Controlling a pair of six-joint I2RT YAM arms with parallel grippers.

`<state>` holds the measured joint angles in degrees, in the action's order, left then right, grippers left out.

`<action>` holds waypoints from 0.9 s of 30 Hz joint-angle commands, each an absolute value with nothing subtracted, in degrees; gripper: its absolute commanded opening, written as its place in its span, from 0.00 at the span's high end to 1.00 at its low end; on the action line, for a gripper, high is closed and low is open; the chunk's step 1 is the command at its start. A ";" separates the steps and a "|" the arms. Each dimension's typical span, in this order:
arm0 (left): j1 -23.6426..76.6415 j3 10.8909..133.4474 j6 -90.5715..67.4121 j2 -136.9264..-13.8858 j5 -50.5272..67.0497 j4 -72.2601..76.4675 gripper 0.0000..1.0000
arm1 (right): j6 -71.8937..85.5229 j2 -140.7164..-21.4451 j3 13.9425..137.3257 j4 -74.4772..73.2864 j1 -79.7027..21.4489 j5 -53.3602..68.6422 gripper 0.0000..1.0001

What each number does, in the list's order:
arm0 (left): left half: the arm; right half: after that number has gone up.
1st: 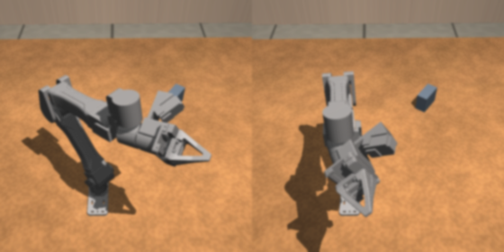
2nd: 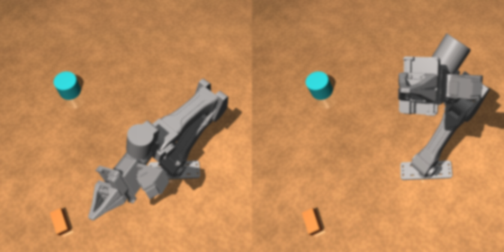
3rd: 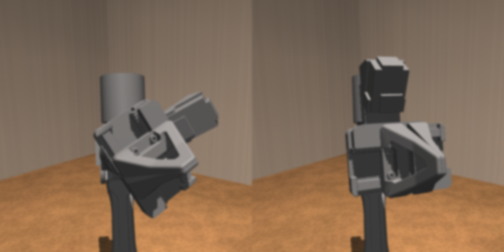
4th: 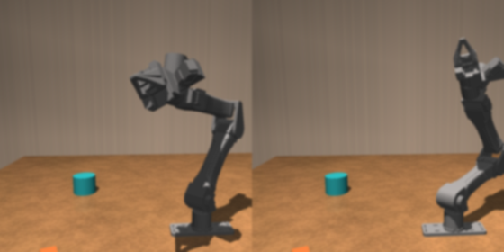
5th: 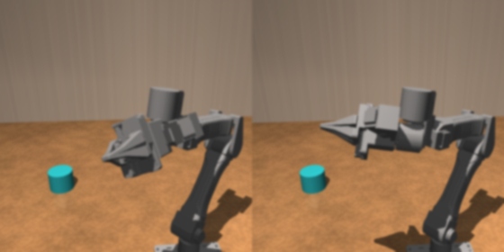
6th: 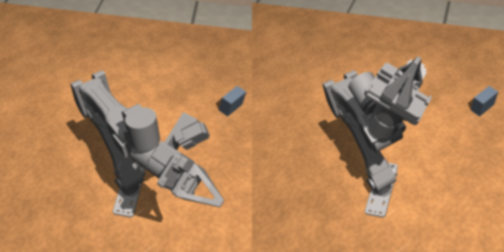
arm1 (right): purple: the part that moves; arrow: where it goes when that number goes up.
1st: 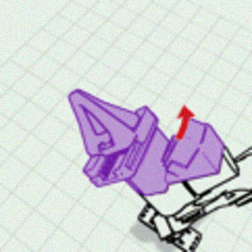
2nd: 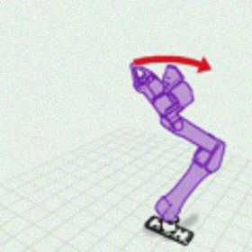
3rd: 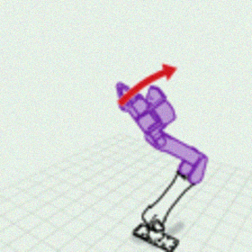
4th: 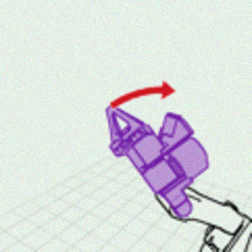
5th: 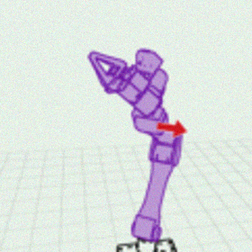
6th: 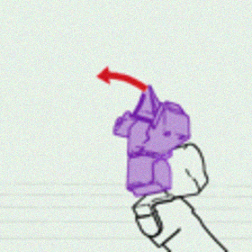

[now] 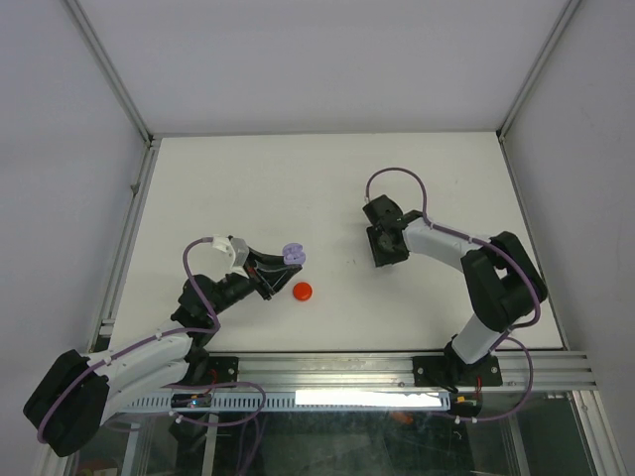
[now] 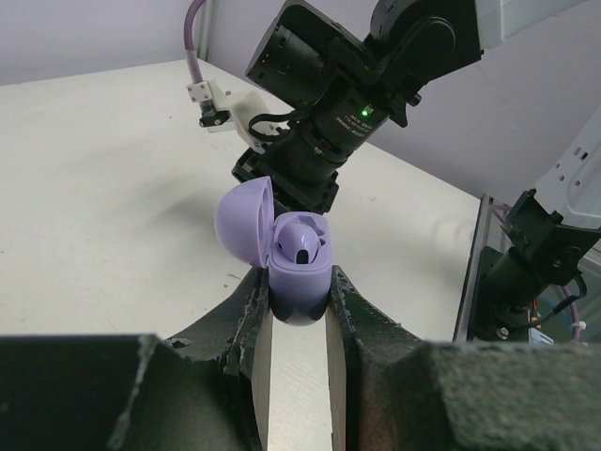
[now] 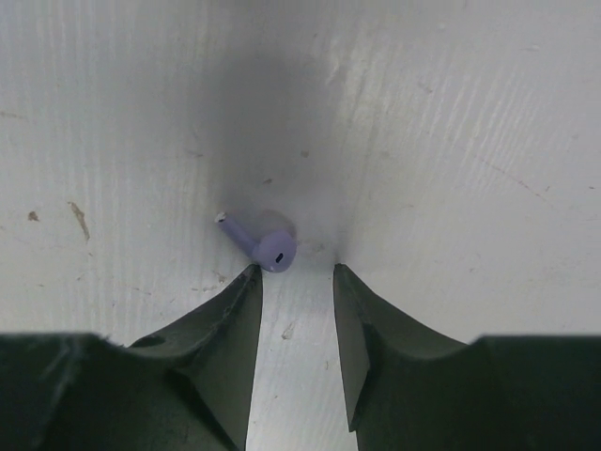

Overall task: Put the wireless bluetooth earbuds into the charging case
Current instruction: Move the earbud to the center of the board.

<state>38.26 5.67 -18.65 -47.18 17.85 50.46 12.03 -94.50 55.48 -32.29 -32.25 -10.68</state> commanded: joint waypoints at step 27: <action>38.56 5.89 -17.88 -43.72 16.39 50.27 0.92 | 14.04 -95.00 58.97 -28.65 -29.81 -16.90 0.61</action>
